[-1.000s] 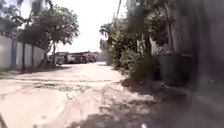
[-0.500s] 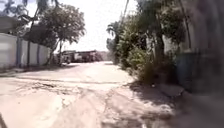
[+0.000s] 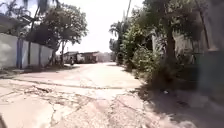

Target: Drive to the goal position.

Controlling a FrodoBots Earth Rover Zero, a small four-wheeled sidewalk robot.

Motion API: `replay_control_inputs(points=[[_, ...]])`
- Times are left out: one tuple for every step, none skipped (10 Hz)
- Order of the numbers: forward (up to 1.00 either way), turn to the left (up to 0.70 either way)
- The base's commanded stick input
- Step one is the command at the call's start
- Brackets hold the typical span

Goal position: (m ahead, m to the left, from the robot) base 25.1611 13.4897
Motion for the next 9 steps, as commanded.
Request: replay_control_inputs(points=[[0.70,0.00],[0.70,0.02],[0.70,0.09],[0.70,0.16],[0.70,0.06],[0.70,0.02],[0.70,0.02],[0.70,0.02],[0.70,0.02]])
